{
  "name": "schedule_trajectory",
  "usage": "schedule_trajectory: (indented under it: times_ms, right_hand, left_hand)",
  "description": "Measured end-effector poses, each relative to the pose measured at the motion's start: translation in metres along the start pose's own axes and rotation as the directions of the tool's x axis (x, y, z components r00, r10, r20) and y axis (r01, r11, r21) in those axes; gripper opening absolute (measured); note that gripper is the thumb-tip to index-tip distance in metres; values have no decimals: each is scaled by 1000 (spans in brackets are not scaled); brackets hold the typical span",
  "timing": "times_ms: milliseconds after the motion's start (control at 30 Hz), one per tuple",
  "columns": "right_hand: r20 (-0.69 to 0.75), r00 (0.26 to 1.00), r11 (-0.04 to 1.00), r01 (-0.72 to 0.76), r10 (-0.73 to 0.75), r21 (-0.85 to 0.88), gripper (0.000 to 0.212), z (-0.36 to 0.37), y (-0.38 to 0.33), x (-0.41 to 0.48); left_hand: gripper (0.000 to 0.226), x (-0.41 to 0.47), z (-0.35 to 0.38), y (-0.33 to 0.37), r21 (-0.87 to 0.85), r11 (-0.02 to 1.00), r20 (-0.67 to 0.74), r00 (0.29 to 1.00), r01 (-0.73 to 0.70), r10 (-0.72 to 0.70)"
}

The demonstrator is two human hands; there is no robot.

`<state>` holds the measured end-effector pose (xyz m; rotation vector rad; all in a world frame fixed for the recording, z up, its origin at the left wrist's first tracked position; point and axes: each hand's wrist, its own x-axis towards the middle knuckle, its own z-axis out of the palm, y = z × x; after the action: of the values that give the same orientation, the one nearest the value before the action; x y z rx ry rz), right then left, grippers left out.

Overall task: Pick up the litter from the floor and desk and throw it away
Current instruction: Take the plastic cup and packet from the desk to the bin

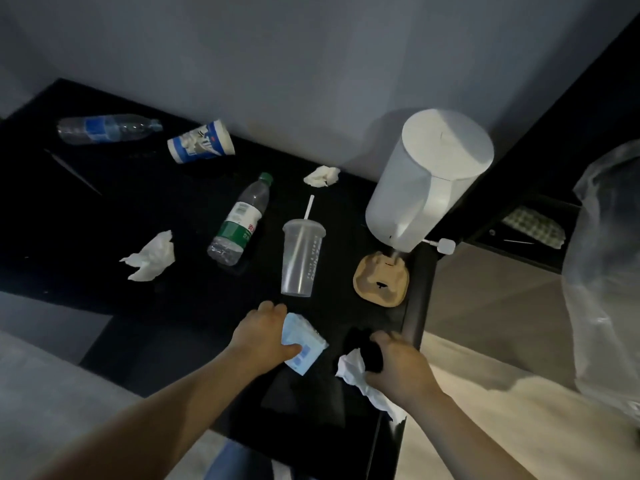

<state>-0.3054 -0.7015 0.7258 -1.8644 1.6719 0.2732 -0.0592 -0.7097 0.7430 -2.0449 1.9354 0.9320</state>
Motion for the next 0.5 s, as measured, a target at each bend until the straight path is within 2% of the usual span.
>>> schedule_trajectory:
  times_ms: [100,267,500]
  right_hand:
    - [33,999,1000,-19,19,-16,62,8,2,5]
    - [5,997,997,-76,76,-9,54,25,1,2]
    - [-124,985,992,-112,118,49,32,38,-5,8]
  left_hand:
    - [76,14,10,1,55,996,18,997,-70,69]
    - [86,26,24,1,167,977,79,989,-134,122]
    - [77,37,24,-9,260,944,106,978,-203,181]
